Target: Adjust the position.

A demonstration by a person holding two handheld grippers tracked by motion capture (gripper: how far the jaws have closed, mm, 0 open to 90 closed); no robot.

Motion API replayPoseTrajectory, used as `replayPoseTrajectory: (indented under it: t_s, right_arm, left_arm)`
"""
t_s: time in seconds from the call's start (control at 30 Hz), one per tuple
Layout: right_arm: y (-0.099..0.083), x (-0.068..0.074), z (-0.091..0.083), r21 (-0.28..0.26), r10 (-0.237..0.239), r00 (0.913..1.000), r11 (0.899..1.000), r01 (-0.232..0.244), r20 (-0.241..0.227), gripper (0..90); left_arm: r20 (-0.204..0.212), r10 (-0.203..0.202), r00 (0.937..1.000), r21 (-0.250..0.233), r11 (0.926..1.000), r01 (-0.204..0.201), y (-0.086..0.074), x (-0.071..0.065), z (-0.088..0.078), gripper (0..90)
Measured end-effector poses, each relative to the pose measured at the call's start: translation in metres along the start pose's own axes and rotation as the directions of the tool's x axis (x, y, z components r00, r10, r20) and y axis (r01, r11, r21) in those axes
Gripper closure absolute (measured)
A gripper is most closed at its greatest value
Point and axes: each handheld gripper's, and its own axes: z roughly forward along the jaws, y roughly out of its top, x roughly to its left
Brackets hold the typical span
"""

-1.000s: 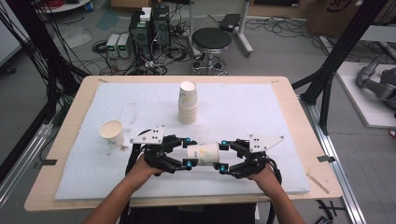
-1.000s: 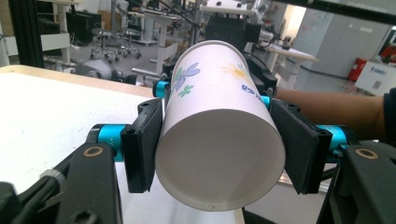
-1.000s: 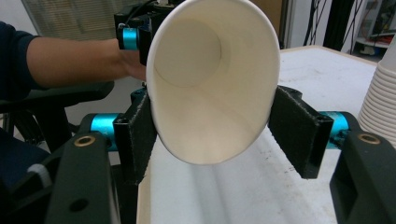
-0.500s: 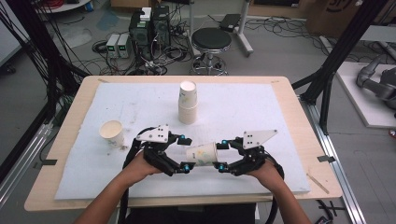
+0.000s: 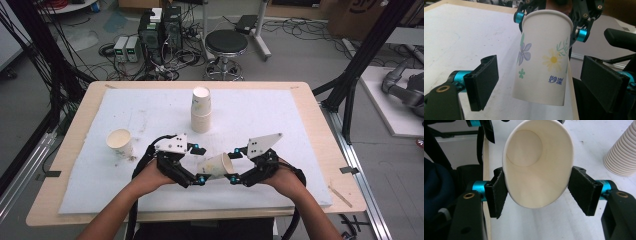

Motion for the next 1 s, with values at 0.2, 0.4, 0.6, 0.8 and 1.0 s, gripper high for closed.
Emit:
replayPoseTrajectory:
  t_s: [0.2,0.4,0.6,0.8,1.0]
  right_arm:
    - [0.014,0.0,0.002,0.074,-0.042,0.9989,0.996,0.041,0.019,34.4]
    - [0.024,0.001,0.008,0.152,-0.078,0.9966,0.986,0.074,0.025,34.0]
    - [0.032,0.003,0.014,0.207,-0.114,0.9931,0.973,0.105,0.029,33.7]
    - [0.038,0.006,0.019,0.256,-0.145,0.9889,0.958,0.132,0.032,33.4]
    - [0.044,0.006,0.022,0.298,-0.17,0.9851,0.942,0.154,0.029,33.3]
  left_arm:
    - [-0.021,0.017,0.9996,0.06,0.9981,-0.016,0.0,0.001,0.002,17.7]
    - [-0.021,0.05,0.9985,0.108,0.993,-0.047,0.001,0.002,0.004,19.2]
    - [-0.02,0.056,0.9983,0.139,0.9888,-0.052,0.0,0.003,0.008,19.9]
    - [-0.009,0.06,0.9981,0.169,0.9839,-0.058,-0.001,0.004,0.011,21.4]
    - [-0.004,0.068,0.9977,0.191,0.9793,-0.066,-0.002,0.004,0.013,21.8]
